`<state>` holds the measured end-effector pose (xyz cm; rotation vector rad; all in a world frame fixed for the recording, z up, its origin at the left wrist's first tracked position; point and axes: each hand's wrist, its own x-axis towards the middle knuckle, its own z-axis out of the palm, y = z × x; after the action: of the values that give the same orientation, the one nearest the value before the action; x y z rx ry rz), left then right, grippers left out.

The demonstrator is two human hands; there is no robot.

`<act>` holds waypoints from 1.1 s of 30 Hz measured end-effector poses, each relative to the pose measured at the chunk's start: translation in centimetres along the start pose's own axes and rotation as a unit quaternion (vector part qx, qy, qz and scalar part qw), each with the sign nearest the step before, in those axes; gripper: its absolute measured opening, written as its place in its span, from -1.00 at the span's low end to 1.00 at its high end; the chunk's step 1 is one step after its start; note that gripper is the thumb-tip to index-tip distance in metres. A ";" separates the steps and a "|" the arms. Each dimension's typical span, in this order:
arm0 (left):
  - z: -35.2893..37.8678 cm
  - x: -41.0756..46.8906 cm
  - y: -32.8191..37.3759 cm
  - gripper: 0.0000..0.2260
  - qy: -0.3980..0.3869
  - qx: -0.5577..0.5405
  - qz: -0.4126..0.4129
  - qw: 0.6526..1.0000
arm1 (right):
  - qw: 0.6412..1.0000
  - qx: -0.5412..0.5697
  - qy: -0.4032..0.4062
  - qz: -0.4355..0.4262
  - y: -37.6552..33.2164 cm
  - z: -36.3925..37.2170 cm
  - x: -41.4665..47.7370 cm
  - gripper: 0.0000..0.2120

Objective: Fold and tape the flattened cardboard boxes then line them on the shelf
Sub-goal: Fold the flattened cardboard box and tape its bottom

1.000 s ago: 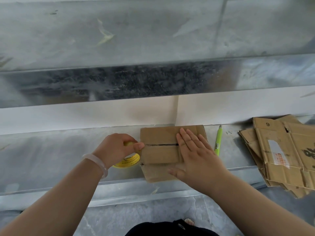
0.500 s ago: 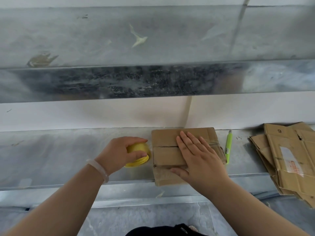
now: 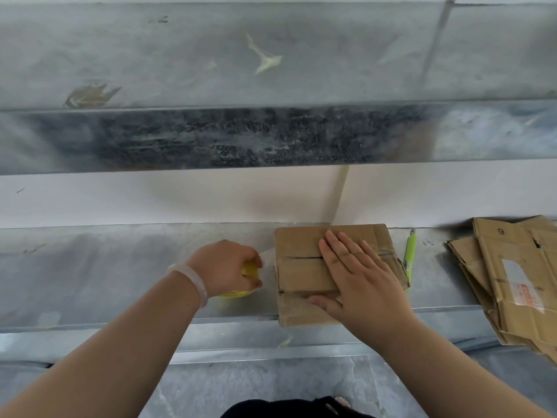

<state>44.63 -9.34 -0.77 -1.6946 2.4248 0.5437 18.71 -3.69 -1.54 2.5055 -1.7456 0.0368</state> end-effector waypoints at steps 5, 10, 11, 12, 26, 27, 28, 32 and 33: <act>0.2 0.8 0.1 -0.55 -0.023 -0.011 -0.008 1.000 | 1.000 -0.001 0.005 -0.002 0.1 0.0 0.1 -0.17; 1.5 -1.0 -0.4 -0.58 0.064 -0.291 -0.011 0.954 | 1.000 0.002 0.021 -0.009 0.2 0.3 0.1 -0.17; 2.0 -1.3 -0.5 -0.62 0.116 -0.319 -0.003 0.941 | 1.000 0.004 0.025 -0.008 0.2 0.3 0.1 -0.17; 2.4 -1.5 -0.7 -0.65 0.163 -0.334 0.004 0.929 | 0.999 0.006 0.030 -0.008 0.2 0.4 0.1 -0.17; 3.6 -1.5 1.1 -0.80 0.223 -0.299 0.028 0.927 | 0.998 0.031 0.052 -0.017 0.4 0.3 0.0 -0.15; 3.5 -1.4 1.4 -0.82 0.230 -0.284 0.030 0.930 | 0.998 0.044 0.047 -0.023 0.6 0.2 0.0 -0.15; 3.3 -1.3 1.7 -0.83 0.237 -0.269 0.029 0.933 | 0.996 0.063 0.049 -0.033 0.8 -0.1 -0.1 -0.16; 3.2 -1.5 2.4 -0.76 0.261 -0.244 0.017 0.934 | 0.946 0.292 0.135 0.036 2.2 -2.0 -1.1 -0.42; 3.2 -1.7 2.4 -0.75 0.262 -0.236 0.015 0.936 | 0.910 0.349 0.197 0.101 2.7 -2.3 -1.4 -0.52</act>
<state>42.67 -5.97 -2.73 -2.2355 2.8528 0.8214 15.71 -3.09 0.78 2.4163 -2.0303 1.2972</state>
